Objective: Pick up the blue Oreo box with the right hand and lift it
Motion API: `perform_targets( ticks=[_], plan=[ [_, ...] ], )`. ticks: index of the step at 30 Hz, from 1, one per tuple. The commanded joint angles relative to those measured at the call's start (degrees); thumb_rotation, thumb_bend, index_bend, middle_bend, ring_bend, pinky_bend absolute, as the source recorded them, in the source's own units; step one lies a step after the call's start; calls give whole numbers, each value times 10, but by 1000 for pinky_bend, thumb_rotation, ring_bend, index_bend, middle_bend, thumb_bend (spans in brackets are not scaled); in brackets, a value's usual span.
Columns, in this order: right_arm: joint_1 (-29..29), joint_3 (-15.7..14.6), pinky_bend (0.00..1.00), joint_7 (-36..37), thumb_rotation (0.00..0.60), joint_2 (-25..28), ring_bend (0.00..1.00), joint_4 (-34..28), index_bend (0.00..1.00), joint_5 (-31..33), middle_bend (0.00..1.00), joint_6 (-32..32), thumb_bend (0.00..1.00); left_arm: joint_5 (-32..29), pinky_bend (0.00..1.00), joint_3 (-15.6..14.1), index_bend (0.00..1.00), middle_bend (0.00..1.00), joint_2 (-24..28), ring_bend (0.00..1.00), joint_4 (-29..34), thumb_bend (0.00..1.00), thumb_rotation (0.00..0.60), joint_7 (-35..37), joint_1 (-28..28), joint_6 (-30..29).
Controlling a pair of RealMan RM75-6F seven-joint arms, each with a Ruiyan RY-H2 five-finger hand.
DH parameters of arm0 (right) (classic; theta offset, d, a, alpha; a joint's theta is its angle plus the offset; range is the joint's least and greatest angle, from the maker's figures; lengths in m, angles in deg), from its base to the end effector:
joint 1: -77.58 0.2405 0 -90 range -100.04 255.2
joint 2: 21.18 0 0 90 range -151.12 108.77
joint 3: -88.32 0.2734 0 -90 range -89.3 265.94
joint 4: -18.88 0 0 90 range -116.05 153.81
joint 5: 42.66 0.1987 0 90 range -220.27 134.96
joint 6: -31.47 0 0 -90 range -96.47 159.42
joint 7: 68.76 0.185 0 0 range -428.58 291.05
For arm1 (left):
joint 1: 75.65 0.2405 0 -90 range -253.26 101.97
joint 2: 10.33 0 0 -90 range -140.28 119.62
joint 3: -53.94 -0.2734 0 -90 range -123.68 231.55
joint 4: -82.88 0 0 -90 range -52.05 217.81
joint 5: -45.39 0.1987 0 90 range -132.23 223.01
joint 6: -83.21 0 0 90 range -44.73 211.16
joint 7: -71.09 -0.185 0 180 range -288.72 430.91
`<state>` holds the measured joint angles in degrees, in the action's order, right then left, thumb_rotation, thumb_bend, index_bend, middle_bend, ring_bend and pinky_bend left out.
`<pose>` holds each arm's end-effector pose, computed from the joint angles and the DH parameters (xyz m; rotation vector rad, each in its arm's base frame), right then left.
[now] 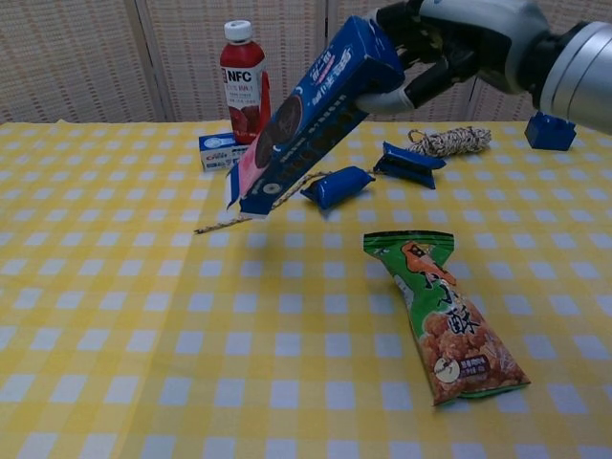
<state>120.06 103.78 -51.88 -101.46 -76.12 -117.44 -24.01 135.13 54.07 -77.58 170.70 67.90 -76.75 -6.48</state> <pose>-0.0895 -0.3847 0.0370 1.7509 -1.3972 1.4897 -0.3333 0.1919 0.1659 -1.4102 -0.8323 -0.8507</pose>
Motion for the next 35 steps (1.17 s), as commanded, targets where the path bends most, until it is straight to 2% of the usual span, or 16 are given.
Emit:
perform_targets(
  ticks=[1, 4, 5, 7, 8, 10, 13, 16, 27, 32, 35],
  plan=[
    [4, -17, 264, 98, 600, -33, 210, 72, 384, -2, 290, 51, 314, 1, 81, -1, 259, 227, 0, 176, 0, 331, 600, -1, 0, -1],
    [5, -27, 263, 130, 600, -44, 188, 110, 247, -13, 243, 65, 302, 0, 81, 0, 259, 227, 1, 176, 1, 331, 600, -1, 1, -1],
    [6, -31, 246, 143, 600, -44, 154, 116, 136, -15, 195, 73, 299, 0, 81, -1, 259, 227, 1, 176, 1, 331, 600, -1, 1, -1],
    [10, -39, 173, 186, 600, -27, 73, 117, 17, -28, 81, 101, 299, -1, 81, 0, 259, 227, 1, 176, 1, 331, 600, -1, 2, -1],
    [9, -39, 120, 201, 600, -25, 30, 122, 0, -33, 26, 99, 299, -2, 81, 0, 259, 227, 1, 176, 1, 331, 600, -1, 2, -1],
    [4, -42, 72, 221, 600, -19, 1, 132, 0, -48, 0, 89, 299, -2, 81, 0, 259, 227, 1, 176, 1, 331, 600, -2, 1, 0],
    [-8, -50, 62, 241, 600, 1, 0, 128, 0, -63, 0, 75, 298, -3, 81, 0, 259, 227, 0, 176, 0, 331, 600, -3, 0, 3],
    [-27, -61, 62, 224, 600, 26, 0, 118, 0, -71, 11, 51, 295, -6, 81, 2, 259, 227, -1, 176, -1, 331, 600, -3, -2, 6],
    [-149, -107, 97, 36, 600, 107, 48, 58, 0, -58, 172, -103, 294, -8, 81, 8, 259, 227, -3, 176, -4, 331, 600, -5, -12, 16],
    [-212, -123, 158, -58, 600, 128, 111, 48, 22, -41, 228, -180, 294, -6, 81, 9, 259, 227, -4, 176, -3, 331, 600, -6, -16, 19],
    [-252, -131, 160, -107, 600, 132, 133, 44, 51, -38, 245, -235, 295, -5, 81, 10, 259, 227, -4, 176, -1, 331, 600, -9, -19, 20]
  ],
)
